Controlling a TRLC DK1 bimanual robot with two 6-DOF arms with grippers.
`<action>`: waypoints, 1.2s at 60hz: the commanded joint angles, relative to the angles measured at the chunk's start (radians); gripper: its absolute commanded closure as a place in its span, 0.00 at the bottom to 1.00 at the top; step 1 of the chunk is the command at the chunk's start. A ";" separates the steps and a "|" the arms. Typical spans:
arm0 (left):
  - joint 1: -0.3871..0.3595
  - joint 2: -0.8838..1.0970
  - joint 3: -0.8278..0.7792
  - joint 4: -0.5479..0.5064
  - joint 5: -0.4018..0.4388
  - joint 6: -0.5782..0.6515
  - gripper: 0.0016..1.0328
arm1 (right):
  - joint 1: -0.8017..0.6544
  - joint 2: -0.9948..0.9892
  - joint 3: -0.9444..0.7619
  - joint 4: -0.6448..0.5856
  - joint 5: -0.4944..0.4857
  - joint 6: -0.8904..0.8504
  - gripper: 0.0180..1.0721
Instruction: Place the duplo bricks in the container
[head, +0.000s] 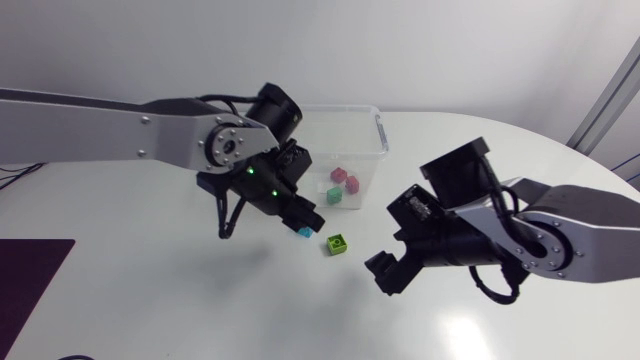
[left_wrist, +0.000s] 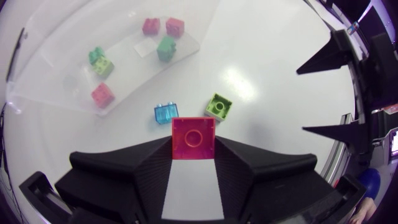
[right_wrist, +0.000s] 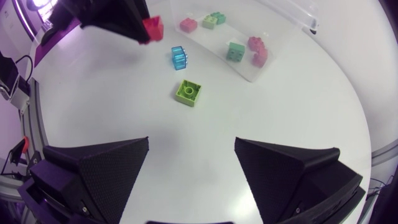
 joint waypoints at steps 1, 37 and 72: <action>0.023 -0.067 -0.014 -0.014 -0.017 0.021 0.66 | 0.036 0.076 0.045 0.033 0.026 0.053 0.05; 0.181 -0.156 0.135 0.095 -0.030 0.063 0.66 | 0.111 0.460 0.292 0.057 0.101 0.132 0.05; 0.222 -0.003 0.243 0.235 -0.017 0.067 0.65 | 0.088 0.601 0.393 0.020 0.127 0.185 0.12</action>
